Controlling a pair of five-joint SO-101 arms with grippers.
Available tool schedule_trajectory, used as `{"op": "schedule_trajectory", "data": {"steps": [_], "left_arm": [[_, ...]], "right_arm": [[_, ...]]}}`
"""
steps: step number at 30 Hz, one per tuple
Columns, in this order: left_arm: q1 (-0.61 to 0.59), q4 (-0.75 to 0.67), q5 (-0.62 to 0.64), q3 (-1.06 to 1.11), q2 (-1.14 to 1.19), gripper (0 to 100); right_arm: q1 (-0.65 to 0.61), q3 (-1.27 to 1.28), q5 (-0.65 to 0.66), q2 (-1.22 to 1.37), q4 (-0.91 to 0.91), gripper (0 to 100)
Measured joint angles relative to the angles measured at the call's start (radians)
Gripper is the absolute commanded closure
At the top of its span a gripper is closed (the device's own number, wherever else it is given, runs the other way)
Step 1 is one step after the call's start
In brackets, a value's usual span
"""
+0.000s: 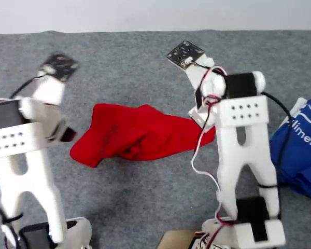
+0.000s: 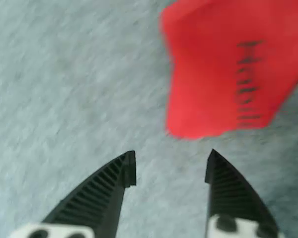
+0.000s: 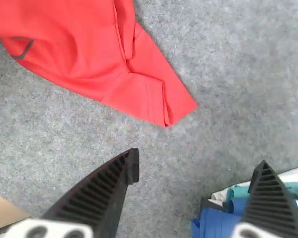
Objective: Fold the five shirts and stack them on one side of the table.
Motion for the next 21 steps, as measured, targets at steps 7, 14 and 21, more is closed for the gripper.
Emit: {"op": "schedule_trajectory", "data": {"steps": [7, 14, 21], "left_arm": [[0.233, -0.040, 0.118, 0.012, 0.183, 76], [0.285, -0.144, 0.195, 0.012, 0.368, 77], [0.298, -0.184, 0.224, 0.012, 0.528, 91]], "right_arm": [[0.115, 0.075, 0.000, -0.216, 0.002, 65.6], [0.298, 0.160, 0.000, -0.377, 0.002, 65.6], [0.404, 0.259, -0.002, -0.520, 0.002, 65.6]]}}
